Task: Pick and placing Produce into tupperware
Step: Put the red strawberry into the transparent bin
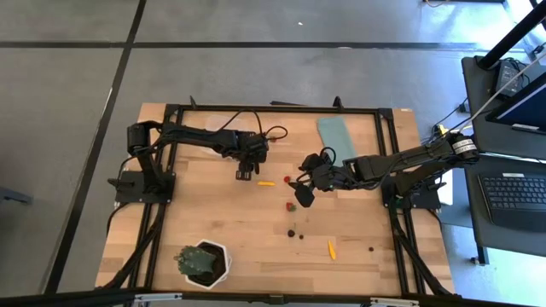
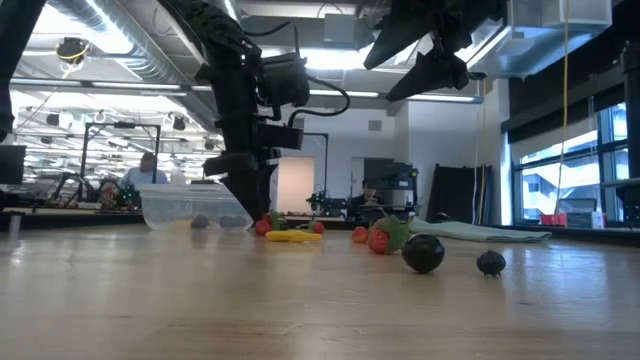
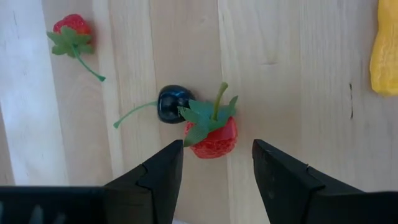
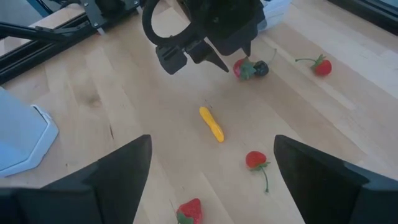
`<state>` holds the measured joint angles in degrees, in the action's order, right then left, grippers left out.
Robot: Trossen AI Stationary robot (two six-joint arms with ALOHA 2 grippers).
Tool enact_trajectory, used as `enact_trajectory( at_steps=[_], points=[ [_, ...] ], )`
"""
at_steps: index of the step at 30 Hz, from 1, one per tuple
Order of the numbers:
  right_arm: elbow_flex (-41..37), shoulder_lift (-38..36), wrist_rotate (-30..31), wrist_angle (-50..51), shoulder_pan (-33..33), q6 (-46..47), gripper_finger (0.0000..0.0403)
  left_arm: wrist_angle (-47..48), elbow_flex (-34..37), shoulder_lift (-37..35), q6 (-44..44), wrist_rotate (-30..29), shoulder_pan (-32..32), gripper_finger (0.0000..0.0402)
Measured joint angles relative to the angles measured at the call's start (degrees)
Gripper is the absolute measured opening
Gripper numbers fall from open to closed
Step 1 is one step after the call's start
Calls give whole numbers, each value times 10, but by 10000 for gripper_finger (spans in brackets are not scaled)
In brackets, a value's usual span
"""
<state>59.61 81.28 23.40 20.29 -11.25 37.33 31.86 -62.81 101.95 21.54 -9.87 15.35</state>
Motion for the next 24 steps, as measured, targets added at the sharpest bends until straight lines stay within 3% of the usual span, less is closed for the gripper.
enact_trajectory(
  at_steps=[5, 16, 24],
  points=[
    [0, 0, 0, 0, 0, 0, 339, 0, 0, 0, 0, 16, 0, 192],
    [0, 0, 0, 0, 0, 1, 339, -19, 0, 0, 0, 14, 0, 252],
    [0, 0, 0, 1, 0, 13, 339, -19, 0, 0, -1, -20, 0, 252]
  ],
)
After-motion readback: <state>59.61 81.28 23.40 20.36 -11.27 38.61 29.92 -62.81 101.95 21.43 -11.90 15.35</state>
